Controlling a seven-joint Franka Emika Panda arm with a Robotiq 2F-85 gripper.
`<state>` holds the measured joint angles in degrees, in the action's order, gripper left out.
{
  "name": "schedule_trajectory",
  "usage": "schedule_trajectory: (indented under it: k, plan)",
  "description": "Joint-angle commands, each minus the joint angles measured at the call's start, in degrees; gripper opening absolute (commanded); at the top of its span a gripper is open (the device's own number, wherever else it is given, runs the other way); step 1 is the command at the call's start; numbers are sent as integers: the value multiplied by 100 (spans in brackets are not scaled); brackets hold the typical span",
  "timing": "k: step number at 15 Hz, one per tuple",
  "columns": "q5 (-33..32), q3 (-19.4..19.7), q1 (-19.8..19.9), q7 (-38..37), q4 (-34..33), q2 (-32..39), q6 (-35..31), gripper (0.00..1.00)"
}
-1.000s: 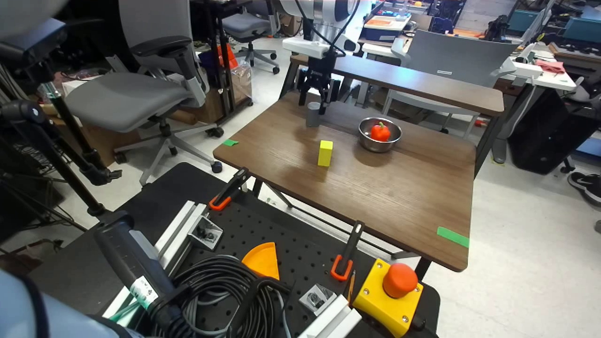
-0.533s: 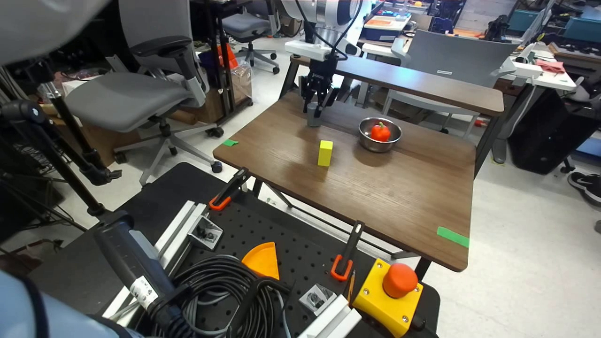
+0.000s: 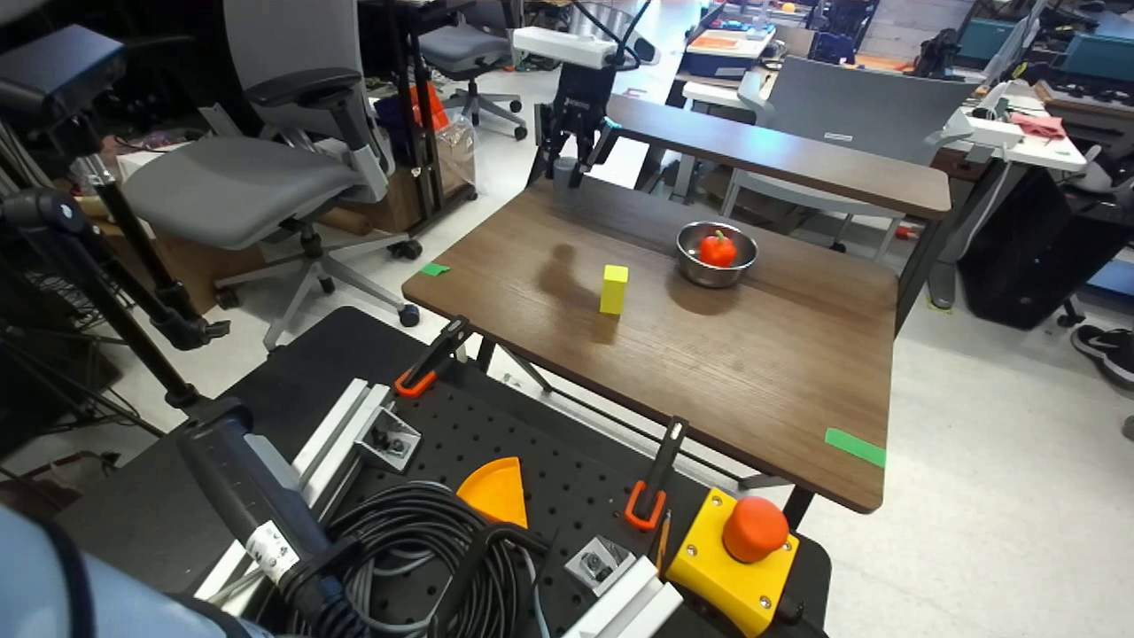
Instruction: Pick the gray object and move it to the bottom of the desk
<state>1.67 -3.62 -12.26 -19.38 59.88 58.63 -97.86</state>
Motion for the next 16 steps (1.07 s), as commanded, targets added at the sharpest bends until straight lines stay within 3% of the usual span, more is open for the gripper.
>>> schedule_trajectory:
  k: [1, 9, 13, 14, 15, 16]
  plan:
    - [79, -250, 88, 584, 1404, -936, -59, 20]
    - [-250, -139, -81, 995, 3765, -1654, -1341, 20]
    - [-546, -109, -120, 943, 4399, -1677, -1786, 20]
    - [-630, -105, -139, 941, 4517, -1760, -1816, 24]
    - [-682, -121, -131, 958, 4640, -1854, -1845, 69]
    - [-675, -160, -102, 981, 4800, -1995, -1876, 68]
